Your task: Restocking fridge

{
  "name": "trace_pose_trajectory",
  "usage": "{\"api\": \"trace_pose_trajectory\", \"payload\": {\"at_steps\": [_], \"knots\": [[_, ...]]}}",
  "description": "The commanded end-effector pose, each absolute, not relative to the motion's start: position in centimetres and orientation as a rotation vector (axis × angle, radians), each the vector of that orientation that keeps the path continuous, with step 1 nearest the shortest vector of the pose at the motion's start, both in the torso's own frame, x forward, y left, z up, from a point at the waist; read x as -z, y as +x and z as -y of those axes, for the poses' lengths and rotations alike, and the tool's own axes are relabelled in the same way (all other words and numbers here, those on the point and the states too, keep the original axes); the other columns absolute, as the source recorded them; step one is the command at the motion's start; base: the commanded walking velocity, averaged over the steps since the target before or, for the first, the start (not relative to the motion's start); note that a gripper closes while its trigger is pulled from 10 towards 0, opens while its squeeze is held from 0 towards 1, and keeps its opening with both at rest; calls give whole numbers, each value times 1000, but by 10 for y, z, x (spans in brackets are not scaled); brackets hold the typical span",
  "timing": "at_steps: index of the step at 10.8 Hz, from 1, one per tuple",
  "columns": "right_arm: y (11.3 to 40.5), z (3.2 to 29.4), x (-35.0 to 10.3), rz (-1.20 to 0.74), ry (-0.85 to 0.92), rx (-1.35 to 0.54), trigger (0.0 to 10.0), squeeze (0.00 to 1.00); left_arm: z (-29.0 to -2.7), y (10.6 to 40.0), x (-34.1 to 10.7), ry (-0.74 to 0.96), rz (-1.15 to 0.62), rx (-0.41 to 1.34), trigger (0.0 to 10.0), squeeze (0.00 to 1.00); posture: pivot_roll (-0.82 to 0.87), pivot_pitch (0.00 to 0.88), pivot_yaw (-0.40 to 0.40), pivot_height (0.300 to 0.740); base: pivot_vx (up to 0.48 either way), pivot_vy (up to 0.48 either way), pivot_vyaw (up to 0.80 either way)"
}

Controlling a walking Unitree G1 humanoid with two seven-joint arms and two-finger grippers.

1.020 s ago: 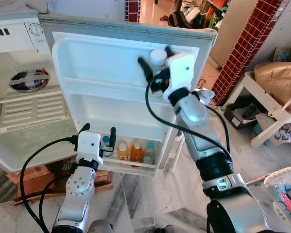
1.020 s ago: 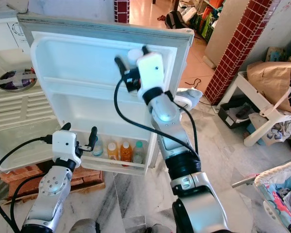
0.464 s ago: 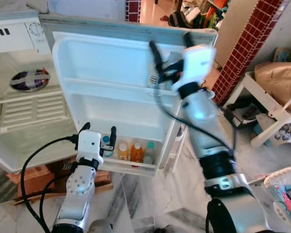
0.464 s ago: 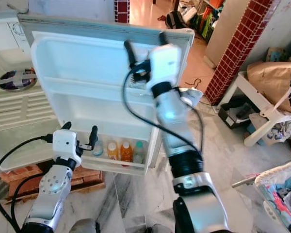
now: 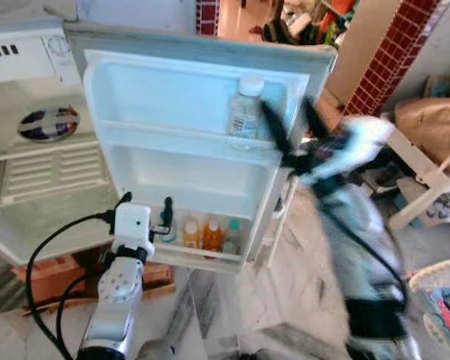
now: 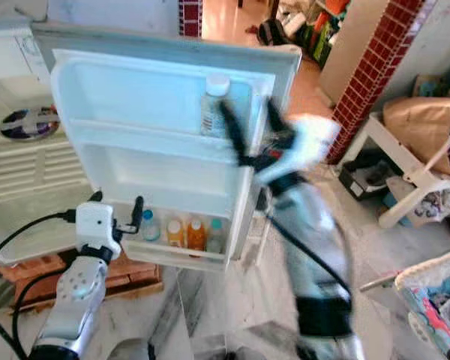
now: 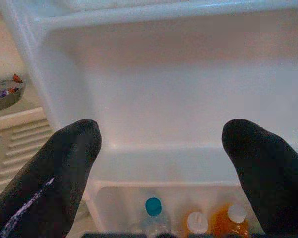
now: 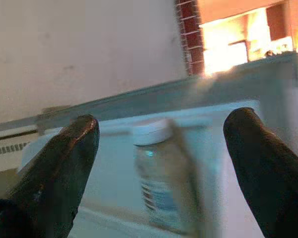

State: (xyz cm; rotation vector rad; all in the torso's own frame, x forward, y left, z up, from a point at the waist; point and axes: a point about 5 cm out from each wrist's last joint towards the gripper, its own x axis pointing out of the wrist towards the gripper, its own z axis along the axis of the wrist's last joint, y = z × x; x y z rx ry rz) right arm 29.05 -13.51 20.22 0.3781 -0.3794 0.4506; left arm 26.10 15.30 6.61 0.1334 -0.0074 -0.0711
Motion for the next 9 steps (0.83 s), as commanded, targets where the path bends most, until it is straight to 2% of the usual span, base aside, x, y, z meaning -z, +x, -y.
{"api": "trace_pose_trajectory", "payload": {"at_steps": [1,2,3,5,8,9], "knots": [[286,153,-194,345,382,-408,10000,996,-151,261,-66,144,4,82,10000,0,160,14,-63,740,0,0,0],[282,159,-181,299,363,-413,10000,827,-150,261,-67,146,5,83,10000,0,159,14,-62,740,0,0,0],[255,149,-141,93,371,-682,10000,0,-150,261,-67,157,4,90,10000,0,158,15,-63,740,0,0,0],[229,146,-92,-107,207,-785,10000,0,-149,259,-65,163,-5,87,10000,0,163,20,-71,740,0,0,0],[238,160,-74,-137,194,-629,10000,0,-148,255,-61,165,-28,81,10000,0,168,26,-75,740,0,0,0],[240,166,-72,-136,186,-591,10000,0,-149,256,-61,166,-30,79,10000,0,168,26,-75,740,0,0,475]]}}
